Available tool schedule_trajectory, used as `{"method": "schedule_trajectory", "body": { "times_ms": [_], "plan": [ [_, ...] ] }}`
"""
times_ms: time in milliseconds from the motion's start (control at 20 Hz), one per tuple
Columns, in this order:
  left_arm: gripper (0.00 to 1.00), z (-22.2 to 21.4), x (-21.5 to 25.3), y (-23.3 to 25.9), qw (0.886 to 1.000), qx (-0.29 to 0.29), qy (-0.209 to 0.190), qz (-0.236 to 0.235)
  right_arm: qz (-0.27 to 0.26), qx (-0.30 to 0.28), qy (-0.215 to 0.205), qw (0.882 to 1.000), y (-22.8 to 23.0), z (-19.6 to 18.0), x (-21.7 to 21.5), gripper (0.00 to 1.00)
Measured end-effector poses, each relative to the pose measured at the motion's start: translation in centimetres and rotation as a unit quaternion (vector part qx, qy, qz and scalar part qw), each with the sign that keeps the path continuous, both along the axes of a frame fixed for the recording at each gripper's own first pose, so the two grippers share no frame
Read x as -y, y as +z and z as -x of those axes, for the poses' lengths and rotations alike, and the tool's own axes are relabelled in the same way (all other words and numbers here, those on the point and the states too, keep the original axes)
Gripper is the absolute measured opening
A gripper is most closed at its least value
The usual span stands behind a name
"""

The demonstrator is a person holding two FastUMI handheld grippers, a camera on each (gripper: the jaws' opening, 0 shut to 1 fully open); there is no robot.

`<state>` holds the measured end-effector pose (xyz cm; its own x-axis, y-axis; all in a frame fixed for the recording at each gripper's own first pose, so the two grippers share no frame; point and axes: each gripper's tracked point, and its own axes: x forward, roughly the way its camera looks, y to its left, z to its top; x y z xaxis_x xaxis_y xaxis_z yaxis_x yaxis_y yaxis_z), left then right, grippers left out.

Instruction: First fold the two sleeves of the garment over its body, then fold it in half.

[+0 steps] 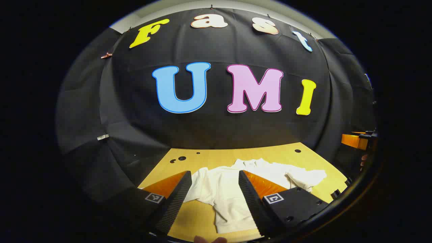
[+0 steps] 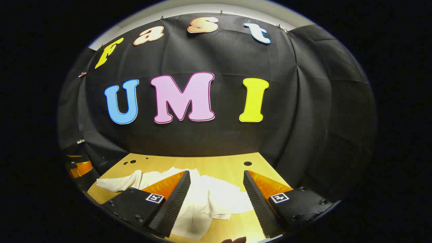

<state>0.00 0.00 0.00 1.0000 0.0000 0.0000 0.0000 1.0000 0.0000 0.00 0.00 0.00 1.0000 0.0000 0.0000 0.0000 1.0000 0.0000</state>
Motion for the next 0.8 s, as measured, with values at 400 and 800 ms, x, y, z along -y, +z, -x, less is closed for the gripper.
{"method": "schedule_trajectory", "body": {
  "times_ms": [400,800],
  "plan": [
    [0.92,-0.9,0.5,-0.3,1.0,-0.01,-0.001,-0.008,0.006,-0.008,-0.003,1.0,-1.0,-1.2,0.6,0.98],
    [0.92,-1.3,1.2,-1.2,1.0,-0.021,0.0,-0.01,0.003,-0.023,-0.018,1.0,-2.2,-2.4,3.0,0.97]
  ]
}}
